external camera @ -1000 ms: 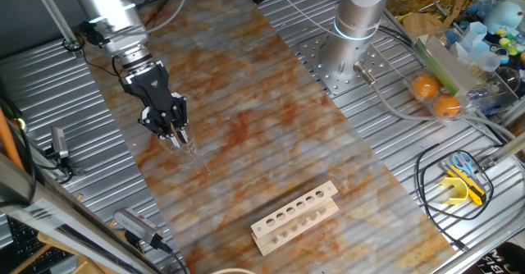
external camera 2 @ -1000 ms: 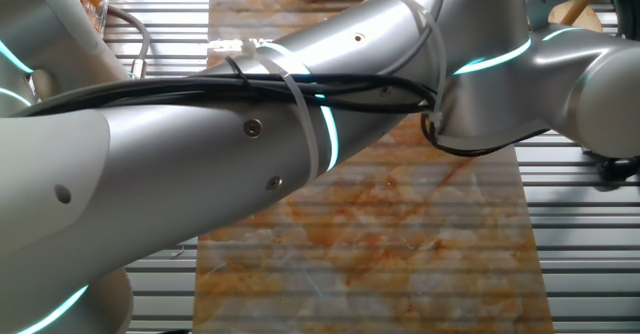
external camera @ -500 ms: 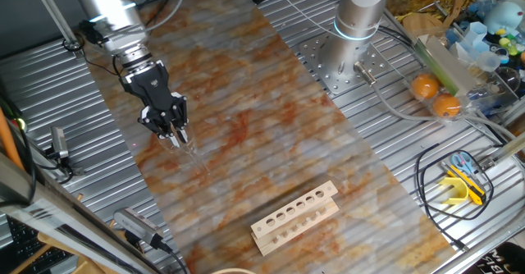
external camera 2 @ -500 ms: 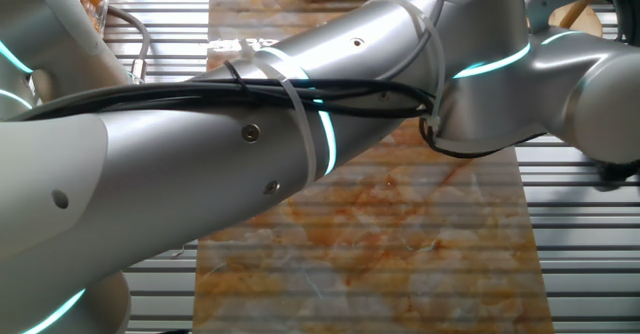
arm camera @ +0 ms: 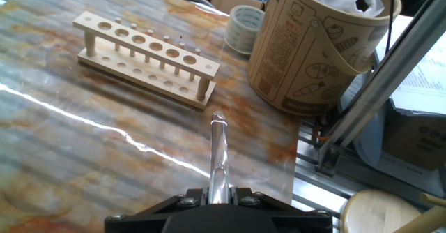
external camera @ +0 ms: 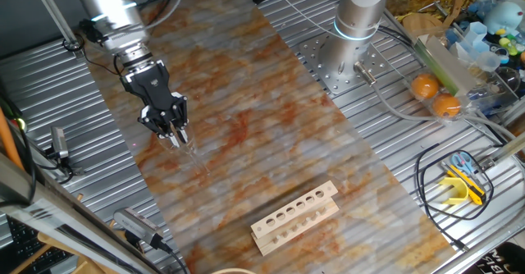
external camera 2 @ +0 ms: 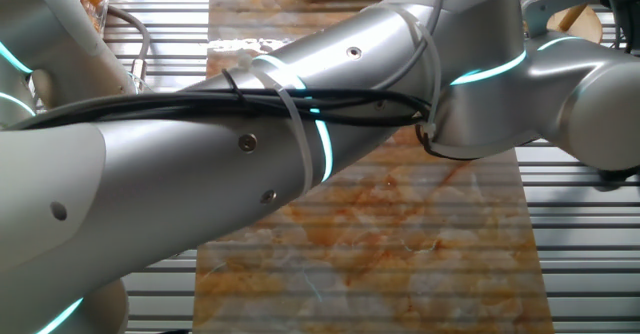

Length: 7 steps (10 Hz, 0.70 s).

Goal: Pour out the test tube

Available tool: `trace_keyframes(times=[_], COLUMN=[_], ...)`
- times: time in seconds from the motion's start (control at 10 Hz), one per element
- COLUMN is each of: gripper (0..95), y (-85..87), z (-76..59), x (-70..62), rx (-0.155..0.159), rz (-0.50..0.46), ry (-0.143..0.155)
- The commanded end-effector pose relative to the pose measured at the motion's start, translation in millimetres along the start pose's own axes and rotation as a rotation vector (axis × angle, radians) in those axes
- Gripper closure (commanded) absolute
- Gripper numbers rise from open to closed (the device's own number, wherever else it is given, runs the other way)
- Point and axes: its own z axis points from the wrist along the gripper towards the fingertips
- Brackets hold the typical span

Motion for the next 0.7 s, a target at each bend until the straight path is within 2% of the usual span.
trace_keyframes(times=[0.1, 0.7], gripper=[95.0, 95.0], y=[-0.2, -0.2], z=[0.1, 0.1], x=[0.1, 0.1], rx=[0.001, -0.024], rz=[0.003, 0.022], ry=[-0.006, -0.014])
